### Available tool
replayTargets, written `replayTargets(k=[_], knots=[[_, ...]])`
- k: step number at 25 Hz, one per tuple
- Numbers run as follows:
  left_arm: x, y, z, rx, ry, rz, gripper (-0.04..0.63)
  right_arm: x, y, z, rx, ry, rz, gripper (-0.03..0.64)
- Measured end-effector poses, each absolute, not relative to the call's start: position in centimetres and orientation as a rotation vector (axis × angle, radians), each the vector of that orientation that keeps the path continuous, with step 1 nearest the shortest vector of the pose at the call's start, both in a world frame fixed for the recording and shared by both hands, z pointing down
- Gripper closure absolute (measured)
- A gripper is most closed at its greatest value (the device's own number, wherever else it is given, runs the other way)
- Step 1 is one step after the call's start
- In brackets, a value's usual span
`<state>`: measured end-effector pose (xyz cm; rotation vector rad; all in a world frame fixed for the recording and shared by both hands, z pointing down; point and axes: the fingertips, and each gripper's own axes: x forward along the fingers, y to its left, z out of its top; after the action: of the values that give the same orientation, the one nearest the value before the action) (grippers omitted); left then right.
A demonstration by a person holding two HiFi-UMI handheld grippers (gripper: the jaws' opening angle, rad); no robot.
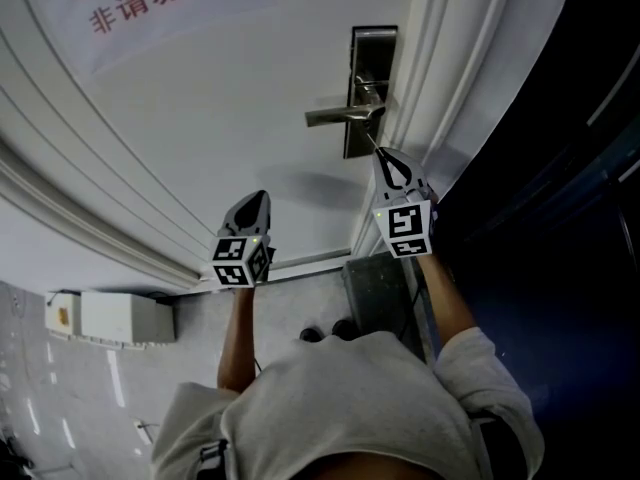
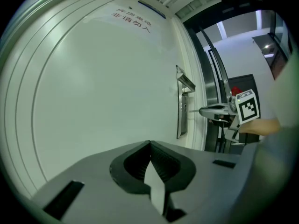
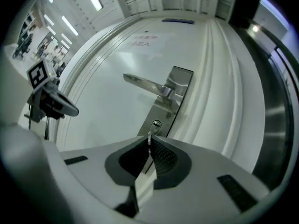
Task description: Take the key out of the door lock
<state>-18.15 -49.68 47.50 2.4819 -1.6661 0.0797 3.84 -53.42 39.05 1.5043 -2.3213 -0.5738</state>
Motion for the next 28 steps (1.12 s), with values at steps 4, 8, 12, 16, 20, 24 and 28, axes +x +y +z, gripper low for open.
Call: replayTargets(k=[4, 8, 12, 16, 20, 24, 28], knots=[[-18.4, -49.7, 46.9, 2.488, -1.679, 0.081, 0.577, 4.5, -53.0, 40.0, 1.582, -2.472, -0.346, 0.588], [-18.6, -49.8, 46.5, 2.486, -1.696, 0.073, 0.577, 4.8, -52.6, 41.6, 1.622, -2.562, -0.200, 0.588], [-19.1, -49.6, 46.6, 2.469, -1.714, 0.071, 0.577, 4.5, -52.1, 42.5, 1.612, -2.602, -0.167, 0.588], [-19.8, -49.6, 46.6, 2.453, -1.744, 0.060, 0.577, 3.8, -52.1, 43.0, 1.592, -2.636, -0.128, 0.588], [-20.5, -49.4, 46.7, 2.430, -1.774, 0.063, 0.577, 2.2, -52.3, 43.2, 1.535, -2.658, -0.139, 0.588], [-21.8, -49.0, 46.8, 2.398, -1.813, 0.055, 0.577, 0.3, -52.3, 43.0, 1.481, -2.697, -0.150, 0.588], [-23.2, -48.5, 46.7, 2.366, -1.855, 0.044, 0.577, -1.4, -52.4, 43.0, 1.430, -2.722, -0.153, 0.588]])
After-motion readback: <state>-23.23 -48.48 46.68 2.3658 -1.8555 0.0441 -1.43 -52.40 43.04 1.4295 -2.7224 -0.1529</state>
